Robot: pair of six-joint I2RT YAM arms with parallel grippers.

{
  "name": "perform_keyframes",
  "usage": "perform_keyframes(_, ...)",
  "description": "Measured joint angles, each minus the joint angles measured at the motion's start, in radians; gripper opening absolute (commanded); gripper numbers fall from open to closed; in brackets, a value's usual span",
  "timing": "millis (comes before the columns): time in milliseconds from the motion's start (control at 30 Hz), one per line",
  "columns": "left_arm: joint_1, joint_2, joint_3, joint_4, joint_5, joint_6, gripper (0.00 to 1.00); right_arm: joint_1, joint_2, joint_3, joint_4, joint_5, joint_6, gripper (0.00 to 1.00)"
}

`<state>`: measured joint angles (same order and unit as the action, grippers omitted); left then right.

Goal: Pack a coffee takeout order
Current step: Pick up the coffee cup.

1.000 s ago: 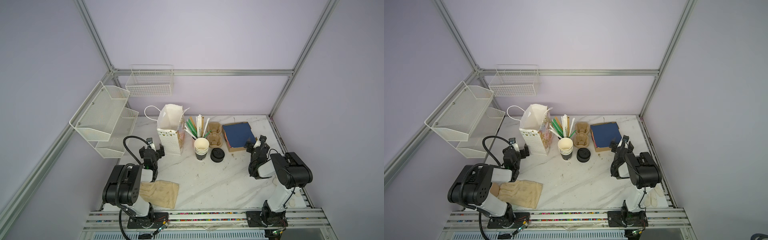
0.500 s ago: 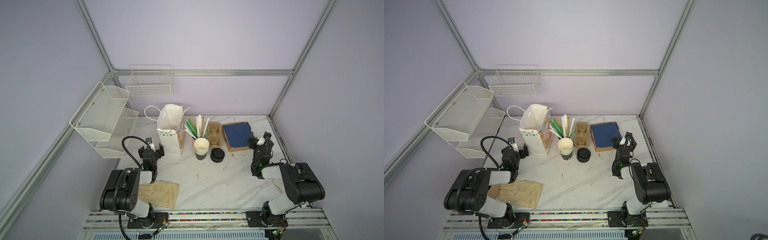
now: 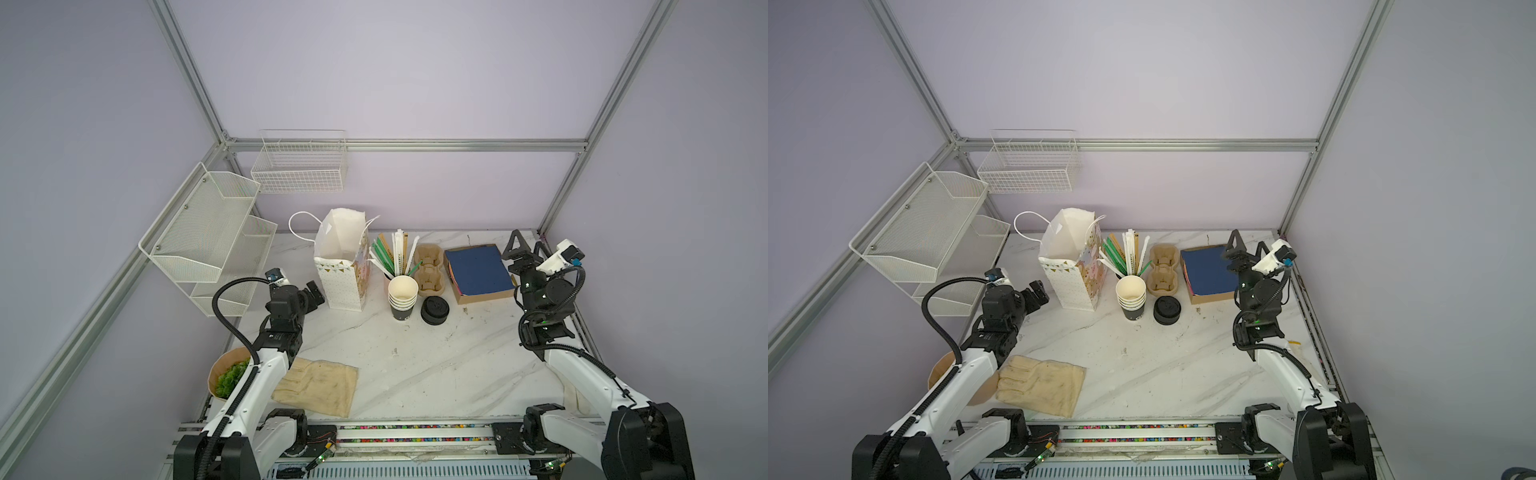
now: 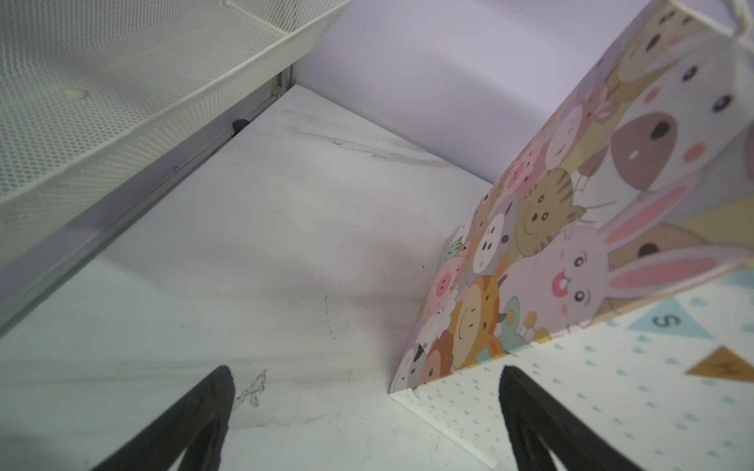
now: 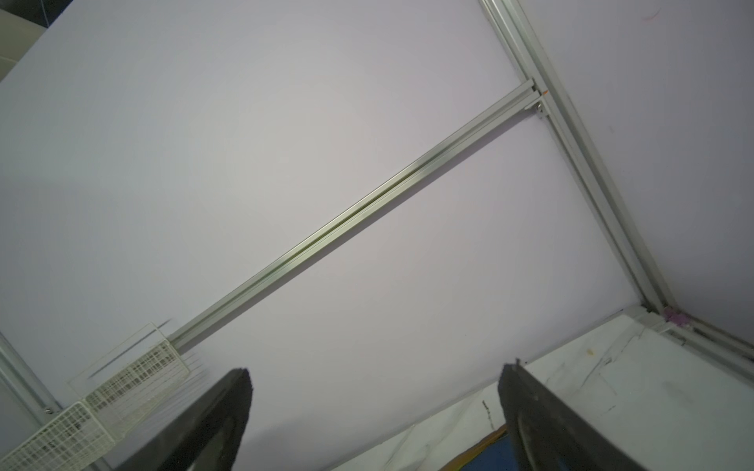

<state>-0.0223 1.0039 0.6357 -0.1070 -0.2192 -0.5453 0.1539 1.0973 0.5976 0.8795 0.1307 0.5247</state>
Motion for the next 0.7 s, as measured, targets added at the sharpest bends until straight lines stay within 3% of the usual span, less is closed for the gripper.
perform_keyframes(167,0.011,-0.068,0.009,-0.099,0.149,-0.12,1.0,0.0,0.007,0.015,-0.088,-0.073,0.053,0.97)
perform_keyframes(367,-0.009,-0.146,0.008,-0.112,0.332,-0.133,1.0,0.005,0.062,0.096,-0.245,-0.135,0.049,0.97)
perform_keyframes(500,-0.105,-0.223,0.008,-0.139,0.316,-0.131,1.0,0.038,0.123,0.196,-0.387,-0.151,0.02,0.97)
perform_keyframes(700,-0.284,-0.216,0.011,-0.272,0.168,-0.136,1.0,0.151,0.179,0.295,-0.591,-0.145,-0.039,0.91)
